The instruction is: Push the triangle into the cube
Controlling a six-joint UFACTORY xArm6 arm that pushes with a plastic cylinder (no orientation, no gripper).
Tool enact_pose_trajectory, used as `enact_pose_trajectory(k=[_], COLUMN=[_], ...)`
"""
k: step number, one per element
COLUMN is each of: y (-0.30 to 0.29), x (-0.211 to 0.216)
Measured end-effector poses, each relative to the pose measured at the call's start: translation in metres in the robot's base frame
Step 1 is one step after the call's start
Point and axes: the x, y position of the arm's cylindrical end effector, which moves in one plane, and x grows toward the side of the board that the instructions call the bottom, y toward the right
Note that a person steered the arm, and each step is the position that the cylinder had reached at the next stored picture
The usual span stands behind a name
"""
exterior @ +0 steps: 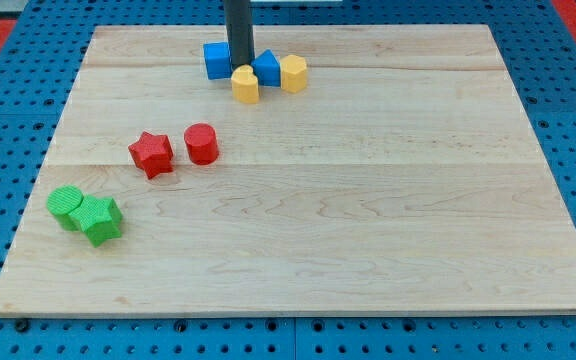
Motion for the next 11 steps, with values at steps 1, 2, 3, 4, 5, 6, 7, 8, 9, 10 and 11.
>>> enact_pose_trajectory(k=[1, 2, 3, 4, 5, 6, 7, 8, 9, 10, 11], y=[0.005, 0.006, 0.047, 0.090, 0.108, 0.041, 0.010, 0.011, 0.023, 0.053, 0.100], x=[0.005, 0.033, 0.040, 0.051, 0.029, 0.007, 0.002, 0.002, -0.022, -0.054, -0.063])
